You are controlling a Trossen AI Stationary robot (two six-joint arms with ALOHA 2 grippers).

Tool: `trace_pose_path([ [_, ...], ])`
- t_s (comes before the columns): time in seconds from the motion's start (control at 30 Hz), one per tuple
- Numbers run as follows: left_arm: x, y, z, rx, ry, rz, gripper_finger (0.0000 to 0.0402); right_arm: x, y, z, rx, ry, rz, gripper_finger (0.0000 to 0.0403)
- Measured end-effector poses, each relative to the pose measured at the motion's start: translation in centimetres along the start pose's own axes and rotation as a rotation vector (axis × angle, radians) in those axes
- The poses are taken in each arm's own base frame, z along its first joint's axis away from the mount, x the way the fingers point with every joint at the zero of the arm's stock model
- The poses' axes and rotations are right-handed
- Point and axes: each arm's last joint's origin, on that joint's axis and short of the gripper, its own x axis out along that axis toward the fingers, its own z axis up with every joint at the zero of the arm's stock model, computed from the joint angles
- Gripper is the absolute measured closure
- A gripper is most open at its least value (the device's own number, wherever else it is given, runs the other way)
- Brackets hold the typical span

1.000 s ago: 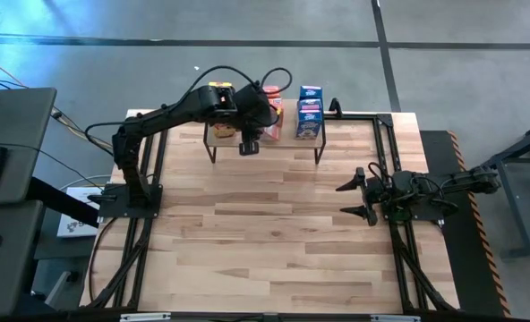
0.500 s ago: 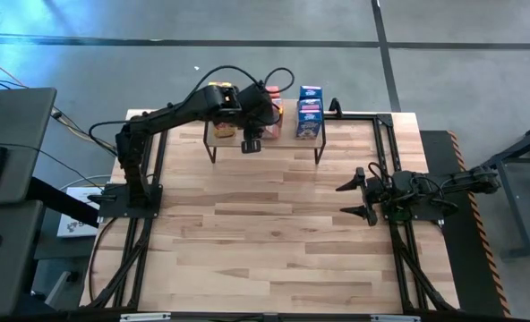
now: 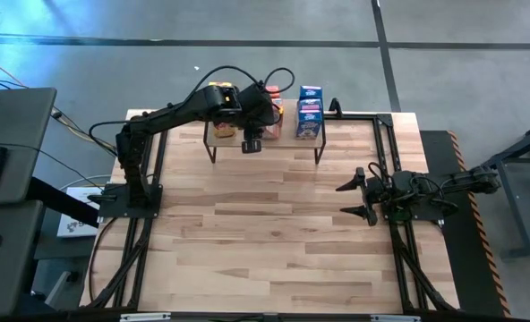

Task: Stack cereal on shelf
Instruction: Put the orange cereal box aligned with the other orange cereal box on the shelf

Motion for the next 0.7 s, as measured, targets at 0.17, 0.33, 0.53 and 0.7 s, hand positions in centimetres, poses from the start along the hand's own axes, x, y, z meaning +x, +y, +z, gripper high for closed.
trace_pose_path([
  [0.17, 0.01, -0.02, 0.0, 0.0, -0.002, -0.007, 0.0259, 0.0, 0.0, 0.0, 0.0, 0.0, 0.0, 0.0086],
  [0.33, 0.01, -0.04, 0.01, -0.002, -0.005, -0.013, 0.0259, 0.0, 0.0, 0.0, 0.0, 0.0, 0.0, 0.0086],
  [0.53, 0.01, -0.07, 0.03, -0.018, -0.009, -0.024, 0.0255, 0.0, 0.0, 0.0, 0.0, 0.0, 0.0, 0.0086],
  [0.7, 0.01, -0.05, 0.02, -0.018, -0.009, -0.025, 0.0232, 0.0, 0.0, 0.0, 0.0, 0.0, 0.0, 0.0086],
])
